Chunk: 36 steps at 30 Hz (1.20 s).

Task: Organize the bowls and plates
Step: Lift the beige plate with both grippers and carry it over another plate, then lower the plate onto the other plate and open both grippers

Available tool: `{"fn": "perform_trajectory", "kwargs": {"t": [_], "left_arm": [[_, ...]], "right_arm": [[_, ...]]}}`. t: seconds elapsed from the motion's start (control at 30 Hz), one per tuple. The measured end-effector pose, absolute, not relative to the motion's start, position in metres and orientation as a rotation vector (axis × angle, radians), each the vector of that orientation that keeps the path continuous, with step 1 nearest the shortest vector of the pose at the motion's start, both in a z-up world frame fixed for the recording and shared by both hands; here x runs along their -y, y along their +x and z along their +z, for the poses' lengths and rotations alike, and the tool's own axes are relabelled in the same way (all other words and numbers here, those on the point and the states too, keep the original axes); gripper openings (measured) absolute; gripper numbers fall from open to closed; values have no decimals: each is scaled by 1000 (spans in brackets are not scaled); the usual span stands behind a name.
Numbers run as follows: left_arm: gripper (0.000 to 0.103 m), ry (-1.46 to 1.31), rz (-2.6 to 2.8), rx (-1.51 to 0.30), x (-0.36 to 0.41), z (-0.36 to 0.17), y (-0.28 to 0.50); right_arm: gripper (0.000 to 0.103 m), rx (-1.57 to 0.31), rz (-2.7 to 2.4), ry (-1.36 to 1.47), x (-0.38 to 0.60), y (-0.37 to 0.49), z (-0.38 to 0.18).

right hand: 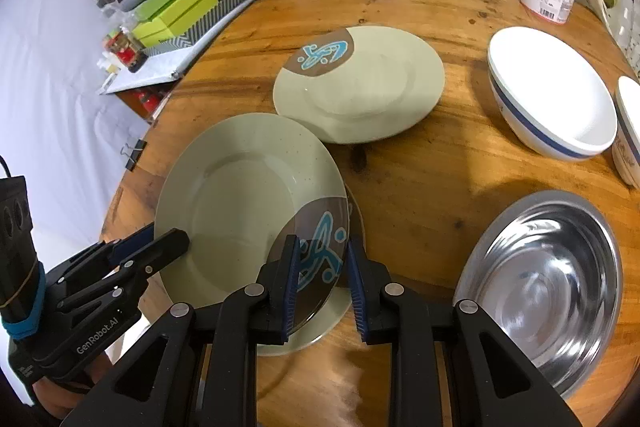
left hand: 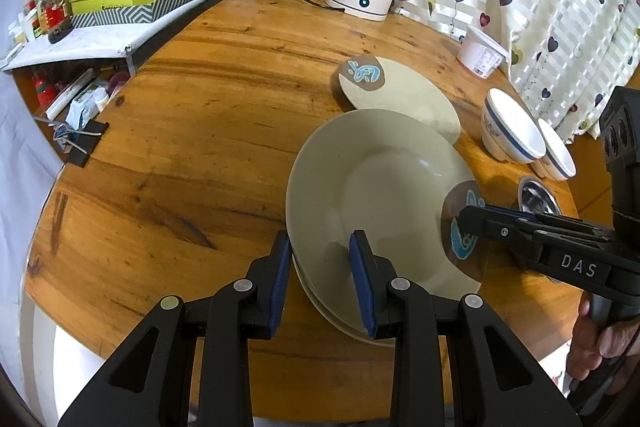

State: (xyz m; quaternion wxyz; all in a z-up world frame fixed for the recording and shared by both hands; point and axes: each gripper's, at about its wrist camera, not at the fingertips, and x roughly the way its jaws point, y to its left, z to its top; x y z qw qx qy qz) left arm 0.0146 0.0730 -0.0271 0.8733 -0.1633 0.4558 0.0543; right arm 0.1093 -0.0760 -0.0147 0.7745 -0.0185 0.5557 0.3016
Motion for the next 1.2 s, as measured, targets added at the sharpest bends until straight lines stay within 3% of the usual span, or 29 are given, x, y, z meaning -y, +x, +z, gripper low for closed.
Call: {"fn": "perform_trajectory", "kwargs": {"t": [1.2], "left_arm": [[31, -321, 105, -978, -67, -31, 10]], "right_arm": [[29, -1148, 625, -131, 76, 97, -18]]}}
